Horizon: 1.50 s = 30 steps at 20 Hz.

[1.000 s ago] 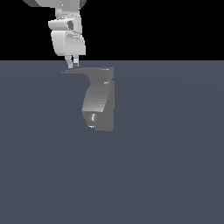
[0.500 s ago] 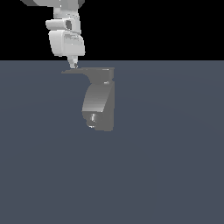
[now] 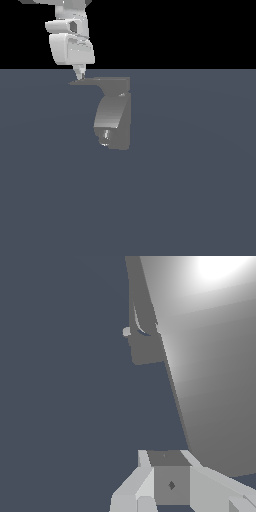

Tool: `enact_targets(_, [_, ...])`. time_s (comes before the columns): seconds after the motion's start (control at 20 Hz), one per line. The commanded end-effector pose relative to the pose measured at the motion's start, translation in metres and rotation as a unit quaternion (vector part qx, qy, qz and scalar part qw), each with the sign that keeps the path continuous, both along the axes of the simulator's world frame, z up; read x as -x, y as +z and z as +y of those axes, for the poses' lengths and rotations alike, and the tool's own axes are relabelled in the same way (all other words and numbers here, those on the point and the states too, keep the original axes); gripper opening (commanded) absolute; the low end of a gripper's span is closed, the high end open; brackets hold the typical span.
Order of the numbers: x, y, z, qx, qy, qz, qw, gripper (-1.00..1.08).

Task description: Turn on the faucet by rotating a designated handle.

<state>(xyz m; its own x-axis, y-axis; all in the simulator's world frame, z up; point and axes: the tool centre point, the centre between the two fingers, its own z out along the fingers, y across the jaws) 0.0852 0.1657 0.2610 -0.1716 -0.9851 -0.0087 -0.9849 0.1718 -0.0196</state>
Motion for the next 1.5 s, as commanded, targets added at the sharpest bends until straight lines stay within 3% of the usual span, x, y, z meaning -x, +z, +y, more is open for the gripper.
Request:
enact_targets(0.0, [0.009, -0.003, 0.0, 0.001, -0.001, 0.004, 1.0, -1.0])
enact_targets(0.95, [0.066, -0.012, 0.008, 0.003, -0.004, 0.01, 0.9999, -1.0])
enact_targets(1.05, [0.056, 0.0, 0.006, 0.001, 0.003, -0.003, 1.0, -1.0])
enact_targets(1.45, [0.077, -0.002, -0.005, 0.001, 0.001, -0.001, 1.0, -1.0])
